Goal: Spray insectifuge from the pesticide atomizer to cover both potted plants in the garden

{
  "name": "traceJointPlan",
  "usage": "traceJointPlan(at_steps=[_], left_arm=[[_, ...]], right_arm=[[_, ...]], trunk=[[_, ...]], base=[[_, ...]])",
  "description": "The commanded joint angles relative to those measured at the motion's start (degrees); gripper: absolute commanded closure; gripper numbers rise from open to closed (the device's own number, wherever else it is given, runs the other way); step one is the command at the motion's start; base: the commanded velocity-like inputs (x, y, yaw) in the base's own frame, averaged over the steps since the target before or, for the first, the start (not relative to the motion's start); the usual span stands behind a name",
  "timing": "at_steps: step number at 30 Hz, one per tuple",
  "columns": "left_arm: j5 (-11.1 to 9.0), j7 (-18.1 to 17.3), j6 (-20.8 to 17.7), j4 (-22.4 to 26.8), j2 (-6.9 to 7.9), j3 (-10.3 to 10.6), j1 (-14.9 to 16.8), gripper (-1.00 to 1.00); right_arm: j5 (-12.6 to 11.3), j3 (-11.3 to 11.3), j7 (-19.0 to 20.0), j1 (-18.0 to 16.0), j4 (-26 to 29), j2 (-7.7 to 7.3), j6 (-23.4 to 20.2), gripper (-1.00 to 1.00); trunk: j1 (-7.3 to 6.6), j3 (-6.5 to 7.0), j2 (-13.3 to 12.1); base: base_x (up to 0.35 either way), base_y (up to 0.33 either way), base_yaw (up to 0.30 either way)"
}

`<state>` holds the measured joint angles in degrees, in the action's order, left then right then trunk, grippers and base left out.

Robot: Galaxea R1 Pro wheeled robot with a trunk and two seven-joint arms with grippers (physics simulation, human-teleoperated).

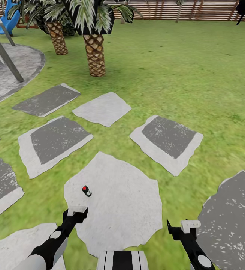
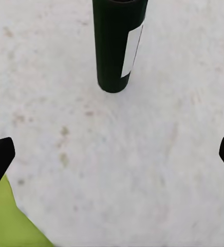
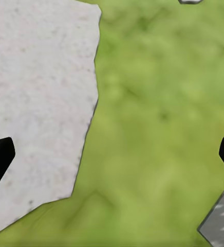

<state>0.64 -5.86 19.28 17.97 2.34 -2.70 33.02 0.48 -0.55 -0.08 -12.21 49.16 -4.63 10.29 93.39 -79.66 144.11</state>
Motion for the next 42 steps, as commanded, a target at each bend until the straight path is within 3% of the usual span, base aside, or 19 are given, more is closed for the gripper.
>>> traceJointPlan(at_steps=[1,42], left_arm=[[0.1,-0.4,0.1,0.0,0.01,-0.3,0.0,-1.00],[0.5,-0.5,0.2,0.0,0.02,-0.2,0.0,-1.00]], right_arm=[[0.0,0.0,0.0,0.0,0.0,-0.01,0.2,-1.00],[0.0,0.0,0.0,0.0,0.0,-0.02,0.2,-1.00]], trunk=[[-0.01,-0.04,0.0],[-0.01,-0.06,0.0]], base=[[0.000,0.000,0.000],[0.096,0.000,0.000]])
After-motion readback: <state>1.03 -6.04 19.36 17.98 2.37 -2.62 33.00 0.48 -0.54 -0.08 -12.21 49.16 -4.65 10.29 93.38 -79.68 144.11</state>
